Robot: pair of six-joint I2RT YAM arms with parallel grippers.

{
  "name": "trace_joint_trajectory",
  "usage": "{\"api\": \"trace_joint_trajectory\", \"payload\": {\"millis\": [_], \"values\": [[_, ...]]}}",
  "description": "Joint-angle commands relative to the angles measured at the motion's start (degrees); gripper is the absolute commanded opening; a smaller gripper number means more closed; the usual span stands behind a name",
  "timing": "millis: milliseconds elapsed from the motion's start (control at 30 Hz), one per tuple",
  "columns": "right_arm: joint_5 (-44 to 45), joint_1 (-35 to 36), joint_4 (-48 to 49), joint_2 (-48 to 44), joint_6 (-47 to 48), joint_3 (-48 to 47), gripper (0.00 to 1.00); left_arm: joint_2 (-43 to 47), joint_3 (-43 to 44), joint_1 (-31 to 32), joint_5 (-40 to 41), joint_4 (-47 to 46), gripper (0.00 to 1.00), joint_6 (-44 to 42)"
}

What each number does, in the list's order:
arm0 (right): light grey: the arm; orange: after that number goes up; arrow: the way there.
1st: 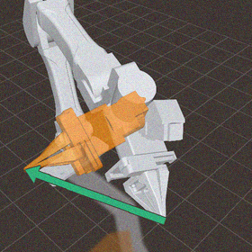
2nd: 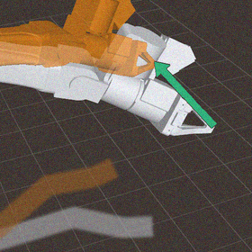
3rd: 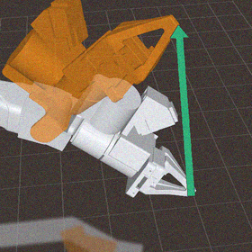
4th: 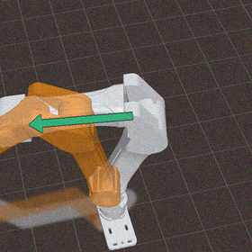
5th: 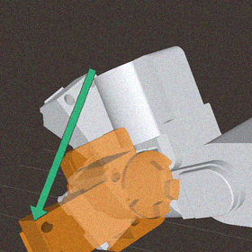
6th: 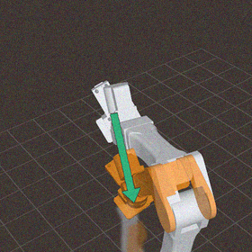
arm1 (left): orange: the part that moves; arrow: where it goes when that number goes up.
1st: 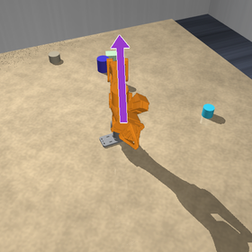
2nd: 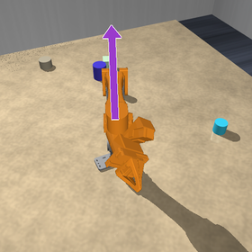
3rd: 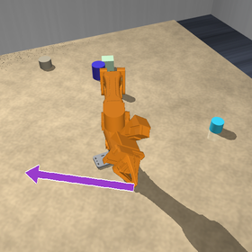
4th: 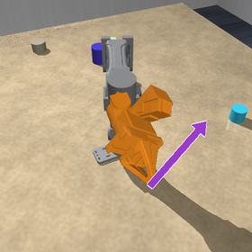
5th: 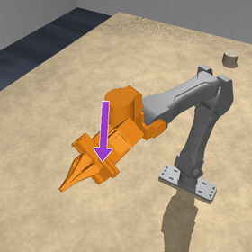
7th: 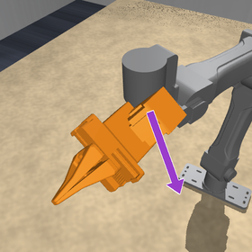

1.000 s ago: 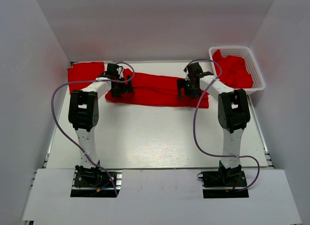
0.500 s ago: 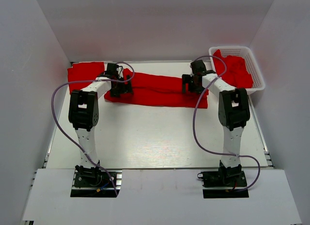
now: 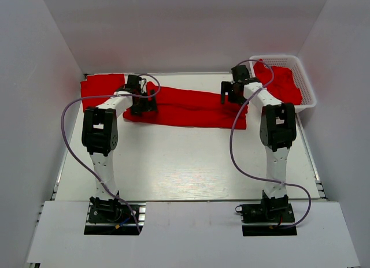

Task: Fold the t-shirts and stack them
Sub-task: Fold the other side of the tshirt into a rectangle, then rotate the tshirt 90 degrees

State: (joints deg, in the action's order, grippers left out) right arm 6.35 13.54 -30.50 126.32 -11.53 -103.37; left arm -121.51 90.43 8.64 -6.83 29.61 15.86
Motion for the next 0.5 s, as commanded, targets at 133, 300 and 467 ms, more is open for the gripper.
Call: {"api": "trace_joint_trajectory", "payload": {"millis": [133, 300, 467], "values": [[-3.6, 0.5, -0.3, -2.9, 4.5, -3.7, 0.9, 3.0, 2.6, -0.9, 1.5, 2.9, 1.0, -0.7], [-4.0, 0.5, -0.7, 1.0, 5.3, -6.1, 0.9, 2.0, 6.5, -0.9, 1.5, 2.5, 1.0, 0.3], [-3.9, 0.2, -0.2, 3.5, 5.0, -6.3, 0.9, -2.8, 12.3, -0.9, 1.5, 2.0, 1.0, 0.9]]}}
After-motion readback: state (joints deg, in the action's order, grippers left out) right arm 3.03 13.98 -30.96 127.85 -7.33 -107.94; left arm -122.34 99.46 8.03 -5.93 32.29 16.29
